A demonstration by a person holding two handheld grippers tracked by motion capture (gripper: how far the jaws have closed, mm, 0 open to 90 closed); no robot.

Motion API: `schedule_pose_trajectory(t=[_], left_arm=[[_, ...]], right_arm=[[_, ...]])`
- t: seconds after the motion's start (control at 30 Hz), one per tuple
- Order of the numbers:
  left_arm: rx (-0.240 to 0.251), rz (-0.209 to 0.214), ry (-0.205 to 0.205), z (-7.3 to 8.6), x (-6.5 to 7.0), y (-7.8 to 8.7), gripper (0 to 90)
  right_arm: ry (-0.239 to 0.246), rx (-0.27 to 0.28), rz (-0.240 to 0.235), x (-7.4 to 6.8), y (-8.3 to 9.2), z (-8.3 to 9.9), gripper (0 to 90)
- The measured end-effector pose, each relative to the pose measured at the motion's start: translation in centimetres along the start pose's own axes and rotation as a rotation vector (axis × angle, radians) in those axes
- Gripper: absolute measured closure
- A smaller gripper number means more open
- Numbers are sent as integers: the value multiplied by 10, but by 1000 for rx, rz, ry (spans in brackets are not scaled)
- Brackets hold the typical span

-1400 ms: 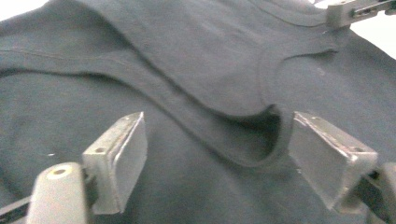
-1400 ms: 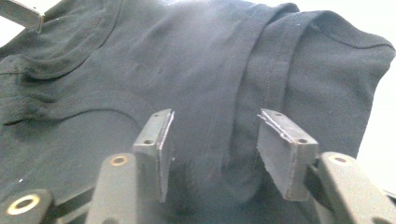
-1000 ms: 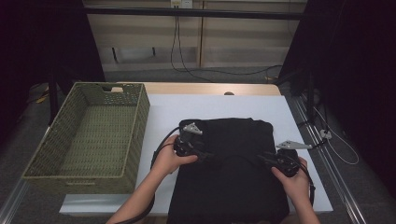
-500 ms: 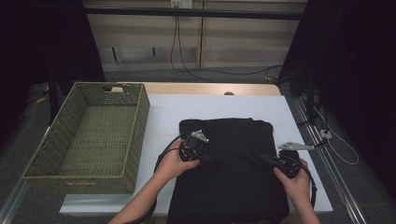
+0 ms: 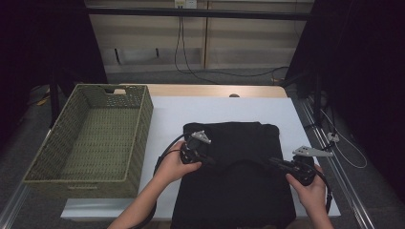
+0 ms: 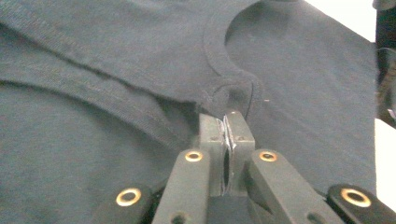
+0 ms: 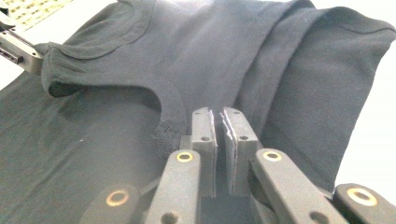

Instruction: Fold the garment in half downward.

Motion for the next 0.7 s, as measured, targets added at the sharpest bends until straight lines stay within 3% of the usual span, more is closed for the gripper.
schedule_pose_trajectory(t=[0.17, 0.7], left_arm=[[10, 12, -22, -4, 6, 7, 887], [-3, 60, -29, 1, 23, 17, 889]], right_arm=[[5, 4, -3, -2, 7, 0, 845], [46, 0, -28, -15, 29, 1, 845]])
Point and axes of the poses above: each handheld gripper's, and its own axes: y roughly backward along the jaws, z roughly out of its underside, x roughly to its right, the point moved 9 cm from there along -y, roughly forward along the jaws, and after that the axes turned 10 degrees about x, right-handed, at the moved point
